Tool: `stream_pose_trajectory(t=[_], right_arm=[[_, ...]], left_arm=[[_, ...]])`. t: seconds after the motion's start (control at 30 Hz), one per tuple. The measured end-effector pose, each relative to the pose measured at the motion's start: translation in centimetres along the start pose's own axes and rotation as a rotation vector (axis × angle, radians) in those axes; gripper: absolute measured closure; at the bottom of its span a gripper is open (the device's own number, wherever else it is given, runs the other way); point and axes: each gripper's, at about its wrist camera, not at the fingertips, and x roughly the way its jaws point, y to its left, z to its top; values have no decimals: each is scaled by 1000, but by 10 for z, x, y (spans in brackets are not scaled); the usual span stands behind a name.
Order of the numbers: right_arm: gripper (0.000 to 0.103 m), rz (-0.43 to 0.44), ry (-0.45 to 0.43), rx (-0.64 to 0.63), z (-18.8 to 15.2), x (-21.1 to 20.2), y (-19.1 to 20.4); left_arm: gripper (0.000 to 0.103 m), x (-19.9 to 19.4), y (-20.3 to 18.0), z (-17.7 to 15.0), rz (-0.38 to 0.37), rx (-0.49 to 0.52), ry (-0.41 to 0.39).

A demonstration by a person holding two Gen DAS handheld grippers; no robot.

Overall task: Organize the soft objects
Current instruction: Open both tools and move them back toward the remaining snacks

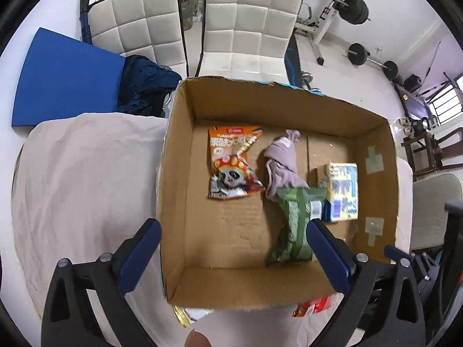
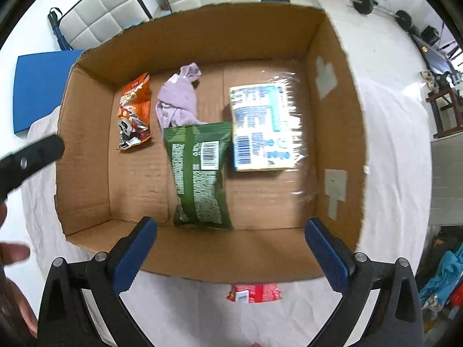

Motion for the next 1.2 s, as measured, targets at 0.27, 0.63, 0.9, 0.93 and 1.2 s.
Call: stream_pose_trajectory(t=[0.27,0.63,0.9,0.93,1.2], right_arm=[[0,-33,-128,-30,-35,-45,0],[0,5,-249,0,-84,-105,-9],[0,58,-215,28,-100,-108,-14],[0,57,-193,30,-100,-99,-16],[0,46,71,73,-113,8,-36]], left_arm=[[1,-51,-17,-45,47,74,-159],[0,-109,-17,-85,44,89,-272],[0,-105,-19,-101,158,152,-281],[0,-97,-17,-103,186,162,-264],[1,10,-7,-129,262,320,-4]])
